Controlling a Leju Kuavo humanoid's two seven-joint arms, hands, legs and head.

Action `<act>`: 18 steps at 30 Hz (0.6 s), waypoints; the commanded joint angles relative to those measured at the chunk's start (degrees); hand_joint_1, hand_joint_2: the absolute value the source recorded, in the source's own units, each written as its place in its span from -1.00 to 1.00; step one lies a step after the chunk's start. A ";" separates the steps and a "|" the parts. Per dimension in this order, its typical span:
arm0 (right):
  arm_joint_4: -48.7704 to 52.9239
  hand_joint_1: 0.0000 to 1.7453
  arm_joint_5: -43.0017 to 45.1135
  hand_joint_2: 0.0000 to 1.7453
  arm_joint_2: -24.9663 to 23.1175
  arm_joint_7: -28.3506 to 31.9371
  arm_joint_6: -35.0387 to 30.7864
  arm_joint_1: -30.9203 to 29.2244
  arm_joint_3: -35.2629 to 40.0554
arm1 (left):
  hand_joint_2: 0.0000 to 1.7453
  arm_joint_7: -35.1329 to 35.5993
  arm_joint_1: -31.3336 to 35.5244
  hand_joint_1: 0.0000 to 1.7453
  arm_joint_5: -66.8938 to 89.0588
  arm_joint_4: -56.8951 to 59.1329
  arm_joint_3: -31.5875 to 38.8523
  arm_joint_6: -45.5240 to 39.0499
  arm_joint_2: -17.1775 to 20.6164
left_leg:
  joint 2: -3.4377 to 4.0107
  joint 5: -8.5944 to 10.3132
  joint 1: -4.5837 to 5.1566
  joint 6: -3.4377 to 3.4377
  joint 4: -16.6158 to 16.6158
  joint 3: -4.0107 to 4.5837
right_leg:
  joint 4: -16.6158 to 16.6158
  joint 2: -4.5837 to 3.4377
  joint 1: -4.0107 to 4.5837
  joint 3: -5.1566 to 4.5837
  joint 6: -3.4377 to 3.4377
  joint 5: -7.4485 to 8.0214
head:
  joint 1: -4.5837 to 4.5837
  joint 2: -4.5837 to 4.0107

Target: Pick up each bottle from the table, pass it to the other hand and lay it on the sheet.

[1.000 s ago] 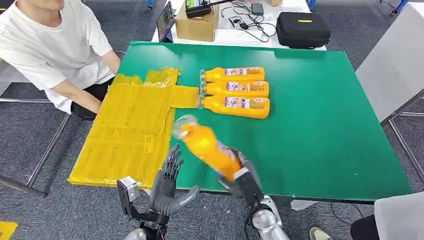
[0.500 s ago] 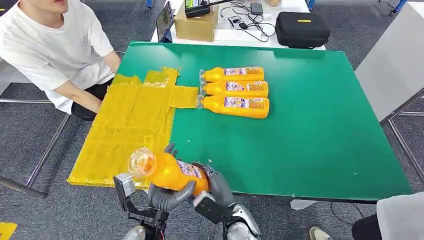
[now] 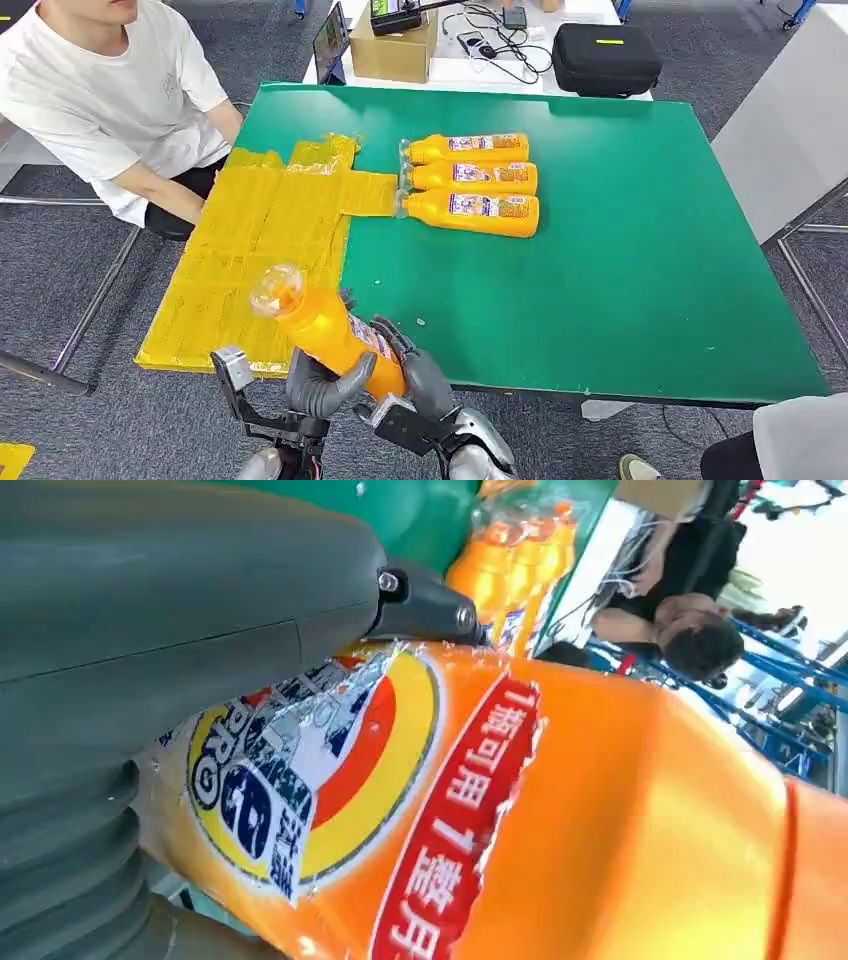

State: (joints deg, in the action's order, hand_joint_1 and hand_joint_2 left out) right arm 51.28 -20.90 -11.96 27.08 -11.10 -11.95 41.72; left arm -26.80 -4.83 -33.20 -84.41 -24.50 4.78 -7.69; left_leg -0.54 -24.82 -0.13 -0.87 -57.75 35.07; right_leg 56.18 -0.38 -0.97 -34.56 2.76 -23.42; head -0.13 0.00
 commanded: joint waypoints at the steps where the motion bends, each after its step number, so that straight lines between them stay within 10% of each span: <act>1: -1.76 -1.00 4.35 -1.00 0.00 0.98 1.90 -1.36 1.49 | 1.00 0.56 1.11 1.00 -1.75 -0.36 0.95 2.18 -0.63 | 0.02 -0.06 -0.02 0.02 0.00 -0.15 | -0.01 0.04 0.03 0.16 -0.07 -0.06 | 0.00 0.00; 18: -0.46 -1.00 5.88 -1.00 0.70 2.18 -0.22 -0.08 -0.38 | 1.00 1.61 1.58 1.00 -1.54 -0.27 3.31 0.17 -1.01 | -0.02 -0.10 -0.03 0.04 0.03 -0.31 | -0.05 0.09 0.05 0.34 -0.11 -0.11 | 0.00 0.00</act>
State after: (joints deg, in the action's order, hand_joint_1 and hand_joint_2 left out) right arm 51.30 -16.11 -12.28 28.26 -9.99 -12.06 41.77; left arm -26.14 -5.01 -35.12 -85.48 -22.56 6.60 -8.04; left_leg -0.54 -24.81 -0.12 -0.87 -57.75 35.06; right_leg 56.18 -0.38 -0.98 -34.56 2.76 -23.42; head -0.13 0.00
